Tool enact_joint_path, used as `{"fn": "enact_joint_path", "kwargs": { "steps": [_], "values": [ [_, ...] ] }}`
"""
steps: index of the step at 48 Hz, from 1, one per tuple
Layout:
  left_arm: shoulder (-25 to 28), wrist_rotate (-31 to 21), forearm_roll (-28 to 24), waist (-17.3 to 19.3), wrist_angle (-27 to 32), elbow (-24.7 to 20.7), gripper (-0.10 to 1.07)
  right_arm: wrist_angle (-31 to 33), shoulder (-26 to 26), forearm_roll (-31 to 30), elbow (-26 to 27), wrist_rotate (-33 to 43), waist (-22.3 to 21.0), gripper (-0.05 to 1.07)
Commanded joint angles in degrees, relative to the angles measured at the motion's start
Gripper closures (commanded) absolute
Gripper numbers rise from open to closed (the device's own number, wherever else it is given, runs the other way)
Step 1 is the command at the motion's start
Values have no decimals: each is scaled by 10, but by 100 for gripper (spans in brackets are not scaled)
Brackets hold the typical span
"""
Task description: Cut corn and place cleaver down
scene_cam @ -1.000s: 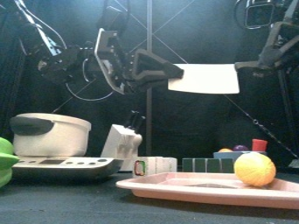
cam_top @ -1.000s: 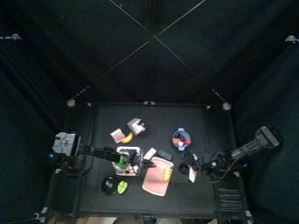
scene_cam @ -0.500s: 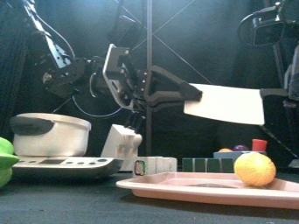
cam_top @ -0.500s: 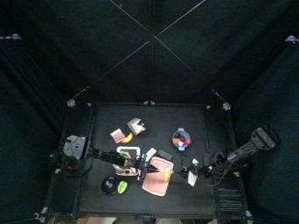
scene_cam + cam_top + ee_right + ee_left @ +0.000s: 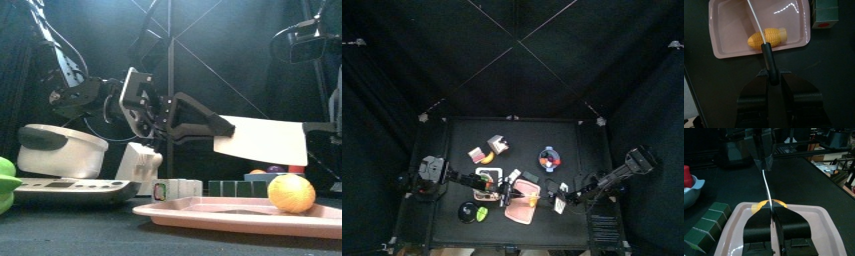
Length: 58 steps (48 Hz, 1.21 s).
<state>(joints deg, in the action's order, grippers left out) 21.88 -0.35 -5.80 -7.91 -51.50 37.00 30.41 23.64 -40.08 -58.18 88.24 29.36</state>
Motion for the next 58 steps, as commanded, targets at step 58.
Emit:
{"fn": "enact_joint_path", "kwargs": {
  "steps": [58],
  "values": [
    [-43, 1, -1, -38, 404, -145, 64, 16, -3, 3, 16, 3, 0, 69]
  ]
}}
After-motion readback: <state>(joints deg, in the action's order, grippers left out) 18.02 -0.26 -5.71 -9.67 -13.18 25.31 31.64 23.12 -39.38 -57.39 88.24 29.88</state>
